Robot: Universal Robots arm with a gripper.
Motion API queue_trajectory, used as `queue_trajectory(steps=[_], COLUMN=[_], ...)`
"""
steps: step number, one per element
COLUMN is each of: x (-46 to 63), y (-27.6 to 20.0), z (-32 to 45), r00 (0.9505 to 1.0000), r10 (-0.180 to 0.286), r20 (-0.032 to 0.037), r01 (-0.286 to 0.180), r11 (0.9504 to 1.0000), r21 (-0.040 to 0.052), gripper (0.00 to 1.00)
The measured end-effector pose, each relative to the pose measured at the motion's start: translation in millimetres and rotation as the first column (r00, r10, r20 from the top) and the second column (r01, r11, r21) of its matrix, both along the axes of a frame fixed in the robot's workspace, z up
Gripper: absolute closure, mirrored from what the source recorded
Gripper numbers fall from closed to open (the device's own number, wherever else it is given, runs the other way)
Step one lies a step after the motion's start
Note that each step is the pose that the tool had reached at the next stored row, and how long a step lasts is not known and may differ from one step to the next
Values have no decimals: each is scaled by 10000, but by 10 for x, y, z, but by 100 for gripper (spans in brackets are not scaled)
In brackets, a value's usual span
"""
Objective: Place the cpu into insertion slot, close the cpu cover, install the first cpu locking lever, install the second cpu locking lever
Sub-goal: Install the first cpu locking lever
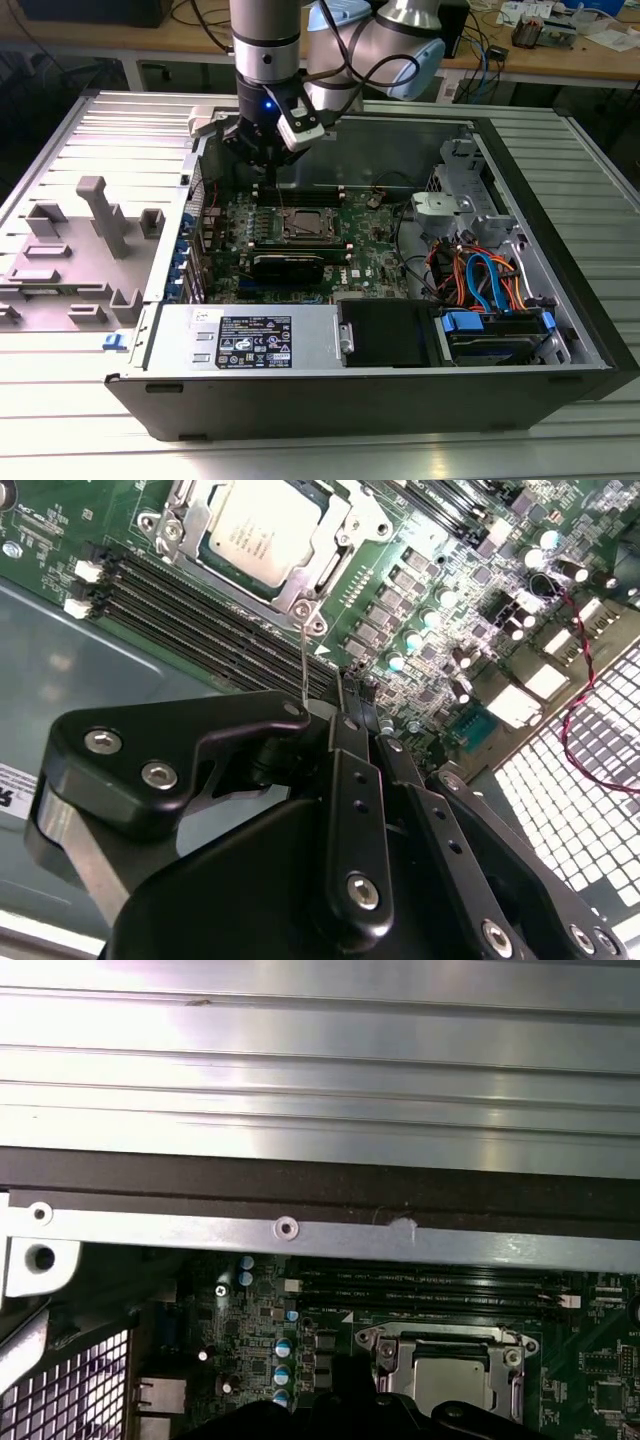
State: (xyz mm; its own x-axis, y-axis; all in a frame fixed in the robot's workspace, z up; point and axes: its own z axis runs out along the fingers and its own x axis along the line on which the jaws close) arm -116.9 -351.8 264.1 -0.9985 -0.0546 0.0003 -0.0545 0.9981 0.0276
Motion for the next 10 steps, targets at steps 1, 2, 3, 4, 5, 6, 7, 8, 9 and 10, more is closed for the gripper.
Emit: queue_trajectory(steps=[1,2,3,4,5,6,7,8,9,10], x=[2,2,2,31,60,60,60,58,54,52], y=[0,0,0,0,0,0,0,1,2,3], z=[0,0,0,-2,-3,-3,-3,-3,-3,-3], r00=[10000,10000,10000,10000,10000,10000,10000,10000,10000,10000], r10=[1,0,-2,0,0,0,0,0,1,0], r20=[0,0,0,0,0,0,0,0,0,1], r01=[-1,0,2,0,0,0,0,0,-1,0], r11=[10000,10000,10000,10000,10000,10000,10000,10000,10000,10000], r21=[0,0,-1,0,0,-1,0,-1,-1,0], gripper=[89,89,89,89,89,89,89,89,89,89])
